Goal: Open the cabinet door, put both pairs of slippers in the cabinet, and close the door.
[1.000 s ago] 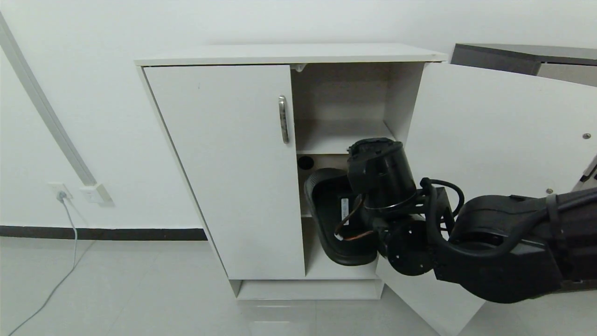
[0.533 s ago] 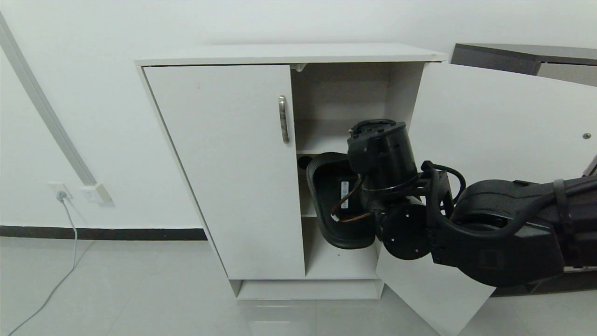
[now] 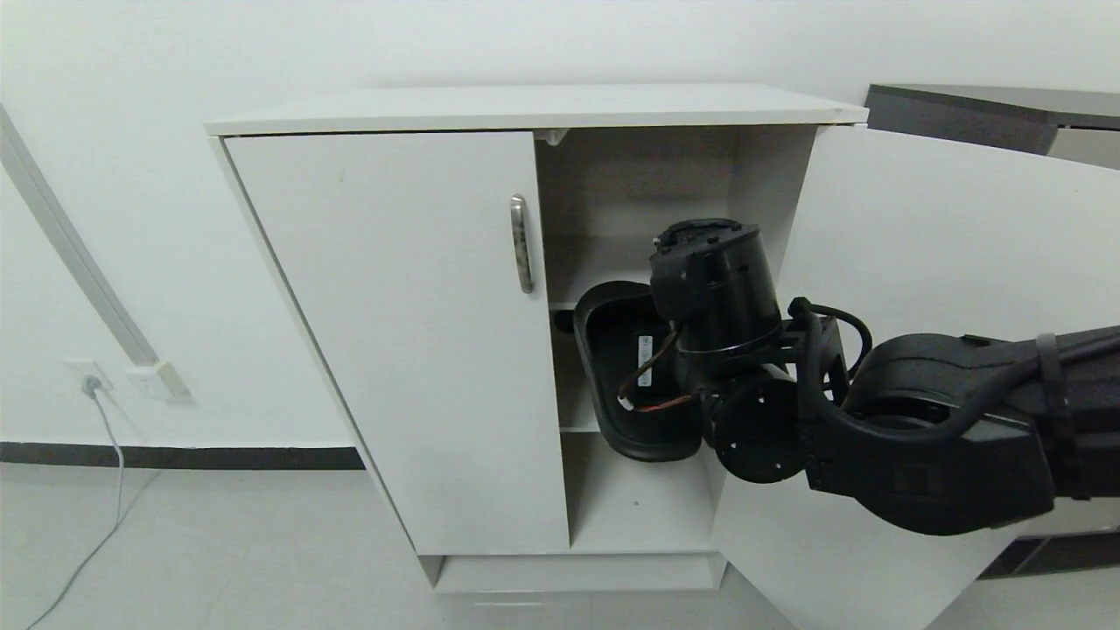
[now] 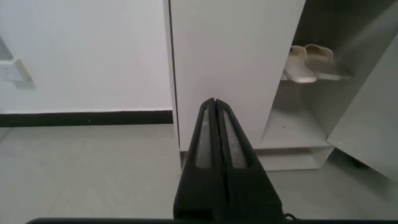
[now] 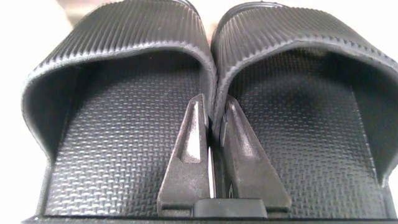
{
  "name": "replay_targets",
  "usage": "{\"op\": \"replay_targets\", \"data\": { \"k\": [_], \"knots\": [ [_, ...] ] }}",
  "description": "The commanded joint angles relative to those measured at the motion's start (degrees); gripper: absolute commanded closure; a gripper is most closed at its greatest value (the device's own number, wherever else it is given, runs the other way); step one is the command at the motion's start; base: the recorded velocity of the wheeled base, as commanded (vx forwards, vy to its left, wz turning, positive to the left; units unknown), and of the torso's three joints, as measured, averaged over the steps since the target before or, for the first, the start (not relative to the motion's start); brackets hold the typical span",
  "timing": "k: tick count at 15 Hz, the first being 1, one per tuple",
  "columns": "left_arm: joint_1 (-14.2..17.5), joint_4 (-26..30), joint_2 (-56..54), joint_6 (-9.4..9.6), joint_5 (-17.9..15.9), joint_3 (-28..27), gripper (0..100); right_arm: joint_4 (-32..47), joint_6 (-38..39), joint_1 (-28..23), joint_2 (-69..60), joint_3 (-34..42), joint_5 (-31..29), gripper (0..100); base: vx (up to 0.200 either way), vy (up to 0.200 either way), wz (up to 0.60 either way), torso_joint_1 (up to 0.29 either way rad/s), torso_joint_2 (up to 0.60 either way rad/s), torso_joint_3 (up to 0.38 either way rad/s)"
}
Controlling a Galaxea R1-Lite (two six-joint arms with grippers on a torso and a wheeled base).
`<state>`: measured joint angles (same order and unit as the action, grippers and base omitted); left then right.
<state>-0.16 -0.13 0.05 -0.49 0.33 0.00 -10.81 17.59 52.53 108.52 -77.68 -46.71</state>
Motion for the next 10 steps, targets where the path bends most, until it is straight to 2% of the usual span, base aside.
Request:
{"op": "replay_targets", "data": {
  "k": [1, 5, 9, 10],
  "knots": [
    [-0.02, -0.04, 0.04, -0.04, 0.02, 0.0, 100, -0.09, -0.01, -0.06, 0.38, -0.19, 0.04, 100, 0.2, 0.0, 0.0, 0.002, 0.01, 0.002],
    [-0.02, -0.04, 0.04, -0.04, 0.11, 0.0, 100, -0.09, -0.01, -0.15, 0.64, -0.1, 0.04, 100, 0.2, 0.0, 0.0, 0.001, 0.0, 0.0],
    [-0.02, -0.04, 0.04, -0.04, 0.11, 0.0, 100, -0.35, -0.01, -2.17, 3.19, -2.48, 0.57, 100, 0.0, 0.0, 0.0, 0.0, 0.0, 0.0],
    [-0.02, -0.04, 0.04, -0.13, 0.11, 0.0, 100, 0.0, -0.36, -3.75, 5.65, -6.26, 0.84, 100, 0.0, 0.0, 0.0, 0.0, 0.0, 0.0]
  ]
}}
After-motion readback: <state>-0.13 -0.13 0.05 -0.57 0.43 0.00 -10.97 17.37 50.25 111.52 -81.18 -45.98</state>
